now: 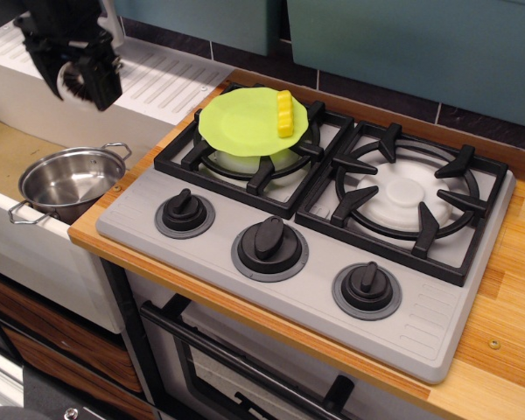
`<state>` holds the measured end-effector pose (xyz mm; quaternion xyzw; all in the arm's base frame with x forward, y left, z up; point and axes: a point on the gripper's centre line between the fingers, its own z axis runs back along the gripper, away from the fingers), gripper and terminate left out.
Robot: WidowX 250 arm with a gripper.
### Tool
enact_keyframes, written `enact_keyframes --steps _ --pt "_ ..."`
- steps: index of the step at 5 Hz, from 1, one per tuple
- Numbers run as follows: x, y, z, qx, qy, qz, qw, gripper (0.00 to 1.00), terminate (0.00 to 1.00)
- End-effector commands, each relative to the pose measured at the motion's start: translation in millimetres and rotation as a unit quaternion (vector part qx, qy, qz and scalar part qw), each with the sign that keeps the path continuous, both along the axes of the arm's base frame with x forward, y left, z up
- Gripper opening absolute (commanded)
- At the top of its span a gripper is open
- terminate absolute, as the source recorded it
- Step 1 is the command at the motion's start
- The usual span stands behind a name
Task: Put fry on plate and mushroom in pot or pan in sink
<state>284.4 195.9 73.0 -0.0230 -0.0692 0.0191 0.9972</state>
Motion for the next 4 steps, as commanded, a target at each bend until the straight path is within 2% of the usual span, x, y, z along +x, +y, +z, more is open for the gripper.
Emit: enact_keyframes --steps 1,3,4 --pt "7 26 -20 0.005 -0.052 -0.012 0.9986 0.0 0.0" --pt "-3 41 -54 -0.002 -0.073 -0.016 0.9972 0.0 0.0" --pt "-7 44 -60 -0.002 -0.069 -0.016 0.9975 1.0 0.0"
